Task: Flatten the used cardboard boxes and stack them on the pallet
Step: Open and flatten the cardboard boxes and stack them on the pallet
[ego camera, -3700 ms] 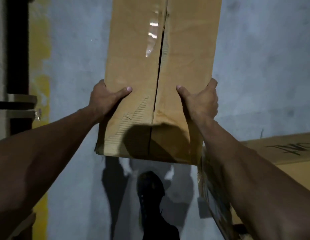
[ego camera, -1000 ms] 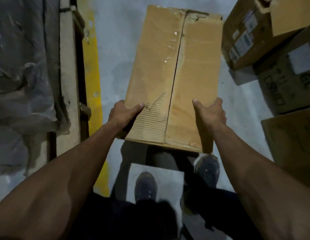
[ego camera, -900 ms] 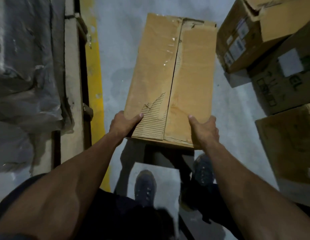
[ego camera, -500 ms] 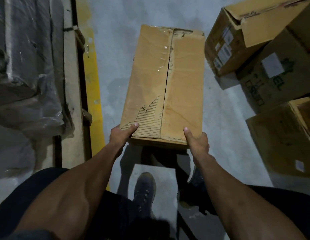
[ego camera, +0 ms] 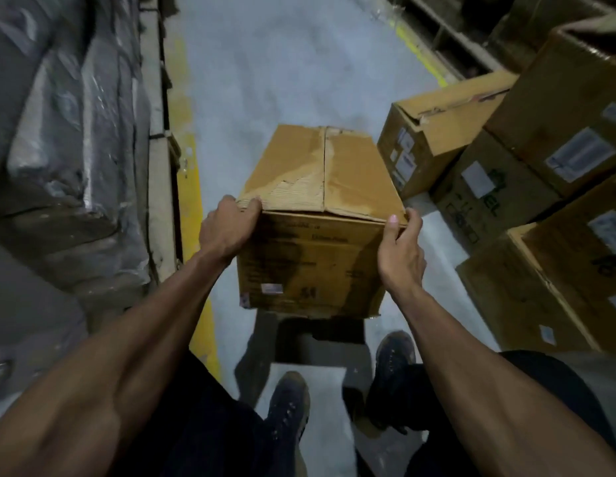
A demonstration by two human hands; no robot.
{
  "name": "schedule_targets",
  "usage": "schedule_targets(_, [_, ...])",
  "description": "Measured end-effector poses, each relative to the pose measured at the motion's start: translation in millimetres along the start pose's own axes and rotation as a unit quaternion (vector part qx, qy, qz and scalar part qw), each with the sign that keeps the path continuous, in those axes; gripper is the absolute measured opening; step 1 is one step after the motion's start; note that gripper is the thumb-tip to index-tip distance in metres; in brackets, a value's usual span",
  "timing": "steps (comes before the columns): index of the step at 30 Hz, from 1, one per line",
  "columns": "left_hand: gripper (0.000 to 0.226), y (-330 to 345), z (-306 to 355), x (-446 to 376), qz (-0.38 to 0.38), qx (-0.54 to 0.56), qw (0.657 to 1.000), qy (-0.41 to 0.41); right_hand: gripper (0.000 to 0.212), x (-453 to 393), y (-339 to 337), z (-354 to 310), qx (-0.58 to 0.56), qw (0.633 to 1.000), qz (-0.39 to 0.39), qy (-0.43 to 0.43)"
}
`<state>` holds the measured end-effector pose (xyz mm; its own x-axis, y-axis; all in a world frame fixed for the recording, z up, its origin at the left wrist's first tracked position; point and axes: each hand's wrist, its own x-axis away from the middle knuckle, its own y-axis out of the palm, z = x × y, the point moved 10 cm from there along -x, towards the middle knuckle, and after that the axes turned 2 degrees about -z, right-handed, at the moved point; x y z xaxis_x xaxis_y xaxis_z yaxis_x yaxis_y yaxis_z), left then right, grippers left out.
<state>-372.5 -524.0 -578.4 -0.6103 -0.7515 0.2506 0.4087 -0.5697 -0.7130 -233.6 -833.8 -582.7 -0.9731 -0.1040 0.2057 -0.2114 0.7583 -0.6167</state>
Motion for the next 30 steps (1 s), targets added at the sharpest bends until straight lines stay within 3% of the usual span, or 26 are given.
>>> schedule_targets(8, [0.055,-77.4,59.4,58.1,0.123,-0.068,0.988,0.065,0.087,45.9,-50.9,-42.7,-0.007,0.996,0.028,-0.087])
schedule_targets(11, [0.052,-93.3,70.8,67.5,0.138,-0.035,0.984,0.107,0.089,48.4,-67.5,-62.4,0.007,0.992,0.059,-0.112])
schedule_targets(14, [0.055,-100.8,77.1,69.4,0.116,0.033,0.98,0.161,0.081,40.6,-75.4,-76.9,0.015,0.989,0.066,-0.128])
schedule_targets(17, [0.063,-85.9,79.5,74.8,0.033,0.07,0.966,0.245,0.065,27.1,-73.7,-81.9,0.018,0.99,0.065,-0.121])
schedule_targets(19, [0.079,-64.3,71.2,84.3,-0.022,0.004,0.956,0.293,0.059,17.4,-72.0,-85.5,0.02,0.99,0.07,-0.118])
schedule_targets(23, [0.139,-17.6,26.7,99.6,-0.106,-0.189,0.93,0.296,0.055,-1.2,-71.4,-98.8,0.044,0.989,0.076,-0.12])
schedule_targets(26, [0.145,-2.7,12.9,108.6,-0.08,-0.245,0.918,0.302,0.058,-11.1,-68.5,-107.8,0.055,0.99,0.054,-0.122])
schedule_targets(30, [0.127,-8.6,25.7,103.0,-0.021,-0.143,0.952,0.272,0.073,-13.6,-64.1,-110.0,0.064,0.988,-0.045,-0.131])
